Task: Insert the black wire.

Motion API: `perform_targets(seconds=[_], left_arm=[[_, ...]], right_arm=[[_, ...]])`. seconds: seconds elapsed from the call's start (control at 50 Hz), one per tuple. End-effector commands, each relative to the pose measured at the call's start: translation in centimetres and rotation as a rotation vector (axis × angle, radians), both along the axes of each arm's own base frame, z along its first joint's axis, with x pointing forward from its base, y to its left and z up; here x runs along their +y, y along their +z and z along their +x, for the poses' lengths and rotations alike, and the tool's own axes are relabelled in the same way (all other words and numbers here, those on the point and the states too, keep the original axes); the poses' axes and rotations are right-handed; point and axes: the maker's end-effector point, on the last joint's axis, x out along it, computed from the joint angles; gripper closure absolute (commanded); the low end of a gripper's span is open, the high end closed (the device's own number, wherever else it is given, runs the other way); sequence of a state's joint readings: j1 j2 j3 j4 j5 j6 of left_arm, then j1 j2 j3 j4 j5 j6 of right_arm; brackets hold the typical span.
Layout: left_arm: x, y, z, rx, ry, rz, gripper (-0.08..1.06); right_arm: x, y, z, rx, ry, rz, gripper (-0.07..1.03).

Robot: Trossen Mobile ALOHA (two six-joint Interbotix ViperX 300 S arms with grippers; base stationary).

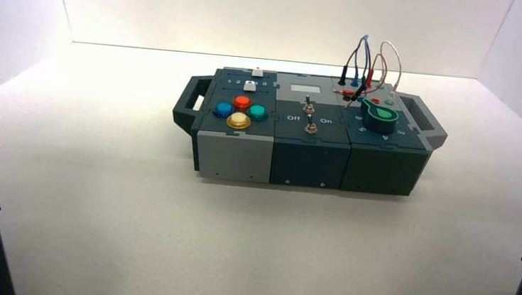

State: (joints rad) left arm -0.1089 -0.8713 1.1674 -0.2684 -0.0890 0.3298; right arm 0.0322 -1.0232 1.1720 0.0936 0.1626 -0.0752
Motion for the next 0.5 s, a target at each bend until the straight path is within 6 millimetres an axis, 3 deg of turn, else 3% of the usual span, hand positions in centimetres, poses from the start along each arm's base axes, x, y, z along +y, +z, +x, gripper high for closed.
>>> perform_targets(seconds=[0.02,0.5], left_arm=[[-0.02,0.82,0.2,-0.025,0.0,0.003,1.01],[-0.05,0.73,0.07,-0.019,-0.003,0.002,1.01]], right_arm=[[0.06,0.7,0.23,-0.009,0.001,0.005,0.31],[0.82,-0.12,0.25,0.079,0.026,0.031,0.31]])
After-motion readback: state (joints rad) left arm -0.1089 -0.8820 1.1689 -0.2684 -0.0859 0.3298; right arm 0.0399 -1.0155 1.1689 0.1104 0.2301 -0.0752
